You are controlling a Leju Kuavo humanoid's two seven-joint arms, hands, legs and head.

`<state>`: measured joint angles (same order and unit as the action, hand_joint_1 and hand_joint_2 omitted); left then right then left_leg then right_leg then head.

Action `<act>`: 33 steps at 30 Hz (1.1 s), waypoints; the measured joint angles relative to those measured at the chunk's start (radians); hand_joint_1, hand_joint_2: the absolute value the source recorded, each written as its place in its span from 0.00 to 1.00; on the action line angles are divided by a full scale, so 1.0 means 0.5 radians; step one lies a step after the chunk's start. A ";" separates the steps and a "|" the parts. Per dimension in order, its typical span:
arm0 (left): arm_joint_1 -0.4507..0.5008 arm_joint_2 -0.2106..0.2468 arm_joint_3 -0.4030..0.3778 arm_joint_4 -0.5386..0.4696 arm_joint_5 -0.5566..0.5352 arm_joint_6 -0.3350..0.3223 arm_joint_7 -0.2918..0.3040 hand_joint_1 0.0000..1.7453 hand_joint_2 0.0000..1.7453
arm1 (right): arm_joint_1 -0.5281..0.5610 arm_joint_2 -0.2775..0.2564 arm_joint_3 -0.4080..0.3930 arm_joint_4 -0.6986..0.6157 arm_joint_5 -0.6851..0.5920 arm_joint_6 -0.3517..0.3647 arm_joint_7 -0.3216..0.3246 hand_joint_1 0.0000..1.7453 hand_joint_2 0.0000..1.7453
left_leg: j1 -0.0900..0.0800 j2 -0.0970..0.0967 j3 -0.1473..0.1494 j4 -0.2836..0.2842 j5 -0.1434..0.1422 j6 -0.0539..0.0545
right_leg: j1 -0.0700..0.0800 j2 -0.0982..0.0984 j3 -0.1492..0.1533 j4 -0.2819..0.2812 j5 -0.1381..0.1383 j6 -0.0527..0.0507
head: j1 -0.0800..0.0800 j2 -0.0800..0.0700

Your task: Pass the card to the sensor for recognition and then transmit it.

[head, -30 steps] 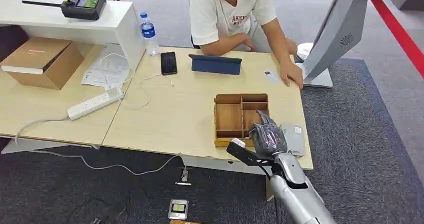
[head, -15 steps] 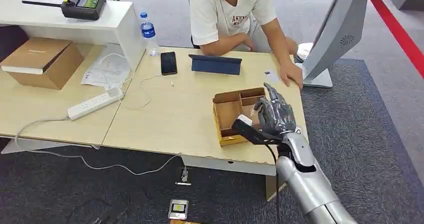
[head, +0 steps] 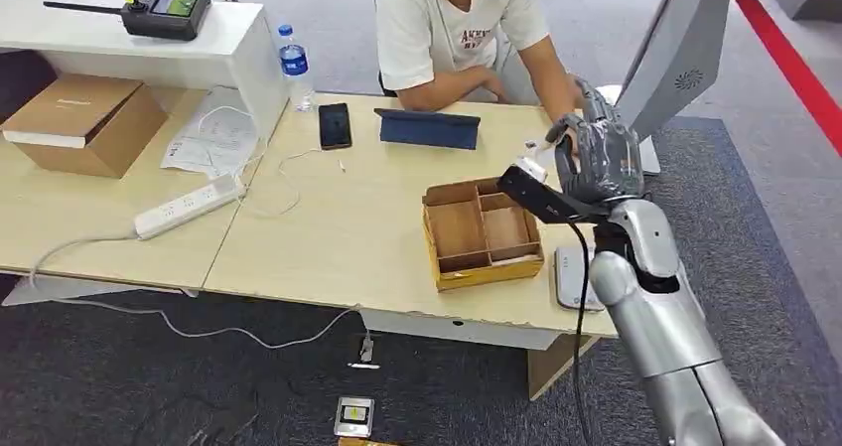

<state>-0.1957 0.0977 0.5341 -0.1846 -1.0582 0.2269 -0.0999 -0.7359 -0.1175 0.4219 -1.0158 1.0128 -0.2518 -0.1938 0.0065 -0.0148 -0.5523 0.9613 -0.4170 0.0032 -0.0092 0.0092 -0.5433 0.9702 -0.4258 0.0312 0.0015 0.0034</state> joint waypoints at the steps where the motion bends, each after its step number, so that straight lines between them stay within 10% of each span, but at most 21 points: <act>1: -0.009 0.000 -0.004 0.000 -0.008 -0.011 0.005 0.00 0.00 | -0.038 0.001 -0.006 0.044 -0.011 -0.006 -0.030 1.00 1.00 | 0.000 0.000 0.000 0.000 0.000 0.000 | 0.000 0.000 0.000 0.000 0.000 0.000 | -0.001 0.000; 13: -0.124 0.000 -0.107 -0.018 -0.104 -0.085 0.083 0.00 0.00 | -0.682 0.112 -0.021 0.801 0.050 0.214 -0.039 1.00 1.00 | 0.001 -0.001 -0.002 0.000 0.003 0.000 | 0.000 0.000 -0.001 0.002 0.003 -0.001 | 0.000 0.000; 27: -0.109 -0.001 -0.146 -0.018 -0.071 -0.047 0.095 0.00 0.00 | -0.927 0.243 -0.010 1.219 0.101 0.333 0.101 1.00 1.00 | 0.001 0.000 -0.004 0.000 0.003 0.000 | 0.000 0.000 -0.003 0.002 0.003 -0.001 | 0.000 -0.001; 28: -0.107 -0.001 -0.147 -0.018 -0.072 -0.047 0.095 0.00 0.00 | -0.931 0.248 -0.009 1.231 0.104 0.332 0.102 0.93 1.00 | 0.001 0.000 -0.004 0.000 0.003 0.000 | 0.000 0.000 -0.003 0.002 0.003 0.000 | 0.001 0.000; 29: -0.105 -0.001 -0.147 -0.018 -0.071 -0.047 0.096 0.00 0.00 | -0.933 0.251 -0.008 1.242 0.105 0.330 0.105 0.02 1.00 | 0.001 0.000 -0.004 0.000 0.003 0.000 | 0.000 -0.001 -0.003 0.002 0.003 0.000 | 0.000 -0.001; 30: -0.104 -0.001 -0.147 -0.018 -0.071 -0.047 0.096 0.00 0.00 | -0.935 0.256 -0.008 1.254 0.110 0.329 0.110 0.00 1.00 | 0.001 0.000 -0.004 0.000 0.003 0.000 | 0.000 -0.001 -0.003 0.002 0.003 0.000 | 0.000 0.000; 31: -0.103 -0.001 -0.147 -0.018 -0.069 -0.047 0.096 0.00 0.00 | -0.939 0.261 -0.006 1.269 0.111 0.324 0.110 0.00 0.00 | 0.001 0.000 -0.004 0.000 0.003 0.000 | 0.000 -0.001 -0.003 0.002 0.003 0.000 | 0.000 0.000; 33: -0.103 -0.001 -0.147 -0.018 -0.069 -0.047 0.096 0.00 0.00 | -0.942 0.266 -0.005 1.286 0.117 0.297 0.115 0.00 0.00 | 0.001 0.000 -0.004 0.000 0.003 0.000 | 0.000 0.000 -0.003 0.002 0.003 0.000 | 0.001 0.000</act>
<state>-0.2473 0.0973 0.4604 -0.1938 -1.0925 0.2033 -0.0519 -1.2068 0.0157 0.4196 -0.3727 1.0712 -0.1033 -0.1366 0.0068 -0.0150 -0.5543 0.9614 -0.4153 0.0031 -0.0091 0.0089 -0.5449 0.9711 -0.4244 0.0309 0.0019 0.0034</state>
